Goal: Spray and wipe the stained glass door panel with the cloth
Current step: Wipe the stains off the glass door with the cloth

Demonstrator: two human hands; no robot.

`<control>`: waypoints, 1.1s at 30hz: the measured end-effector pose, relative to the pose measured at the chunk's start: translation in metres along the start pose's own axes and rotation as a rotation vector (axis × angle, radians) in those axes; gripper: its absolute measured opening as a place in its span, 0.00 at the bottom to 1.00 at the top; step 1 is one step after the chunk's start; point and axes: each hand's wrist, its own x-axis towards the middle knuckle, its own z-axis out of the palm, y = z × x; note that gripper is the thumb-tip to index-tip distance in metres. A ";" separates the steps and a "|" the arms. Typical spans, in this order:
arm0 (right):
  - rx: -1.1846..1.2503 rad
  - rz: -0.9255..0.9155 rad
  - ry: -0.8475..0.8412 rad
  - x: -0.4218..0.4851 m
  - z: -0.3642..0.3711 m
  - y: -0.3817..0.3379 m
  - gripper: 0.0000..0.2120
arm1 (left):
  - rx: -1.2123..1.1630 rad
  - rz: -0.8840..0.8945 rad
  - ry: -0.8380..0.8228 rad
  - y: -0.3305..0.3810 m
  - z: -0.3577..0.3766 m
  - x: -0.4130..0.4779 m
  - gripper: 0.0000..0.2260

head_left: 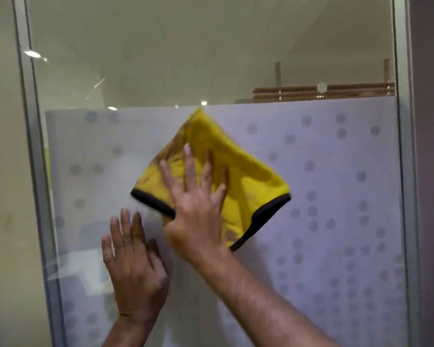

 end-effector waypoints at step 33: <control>-0.121 0.533 0.405 0.002 -0.028 0.152 0.30 | 0.028 0.003 -0.001 0.000 -0.002 0.002 0.25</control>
